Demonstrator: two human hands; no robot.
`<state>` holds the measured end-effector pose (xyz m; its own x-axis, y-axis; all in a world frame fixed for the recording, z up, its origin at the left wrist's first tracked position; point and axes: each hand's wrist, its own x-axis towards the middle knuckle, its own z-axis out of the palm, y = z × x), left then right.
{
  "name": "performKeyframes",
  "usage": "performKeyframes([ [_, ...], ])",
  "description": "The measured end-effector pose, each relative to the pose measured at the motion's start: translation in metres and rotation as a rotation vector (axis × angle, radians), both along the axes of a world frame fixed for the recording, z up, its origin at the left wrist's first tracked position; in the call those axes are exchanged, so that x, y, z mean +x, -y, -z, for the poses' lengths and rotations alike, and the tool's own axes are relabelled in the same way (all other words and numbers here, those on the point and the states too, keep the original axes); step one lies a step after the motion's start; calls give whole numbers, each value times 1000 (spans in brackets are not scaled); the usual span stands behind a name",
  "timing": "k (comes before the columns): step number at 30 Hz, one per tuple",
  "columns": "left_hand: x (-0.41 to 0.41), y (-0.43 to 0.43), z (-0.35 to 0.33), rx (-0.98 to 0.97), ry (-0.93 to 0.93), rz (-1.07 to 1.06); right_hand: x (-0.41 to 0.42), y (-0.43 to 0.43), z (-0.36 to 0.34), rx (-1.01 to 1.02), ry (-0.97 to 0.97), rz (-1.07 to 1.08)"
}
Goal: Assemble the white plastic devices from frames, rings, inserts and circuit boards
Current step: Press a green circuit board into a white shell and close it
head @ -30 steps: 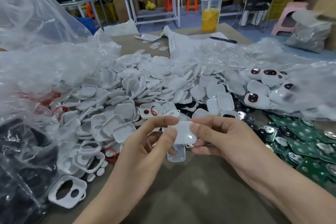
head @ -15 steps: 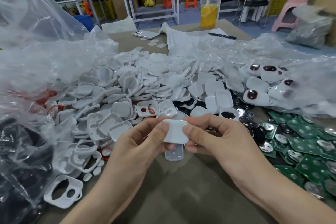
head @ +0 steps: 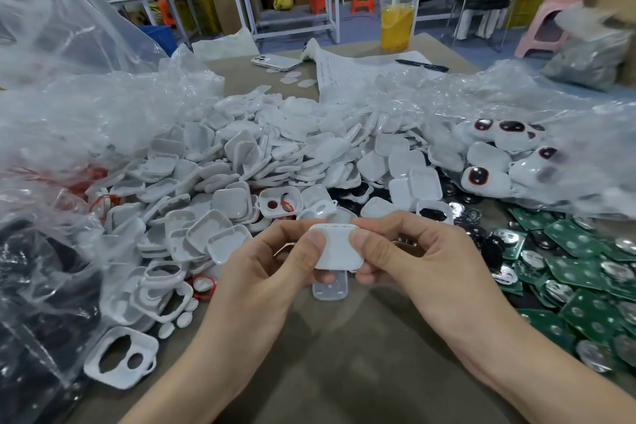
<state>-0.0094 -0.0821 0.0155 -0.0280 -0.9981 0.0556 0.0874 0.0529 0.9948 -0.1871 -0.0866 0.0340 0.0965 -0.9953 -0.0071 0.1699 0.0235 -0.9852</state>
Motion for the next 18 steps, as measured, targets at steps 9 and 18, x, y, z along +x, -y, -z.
performKeyframes([
  [9, -5, -1, -6, -30, 60, -59, 2, 2, 4, -4, 16, -25],
  [18, -9, -5, -5, -58, 146, -36, 1, 4, 7, 39, -66, -24],
])
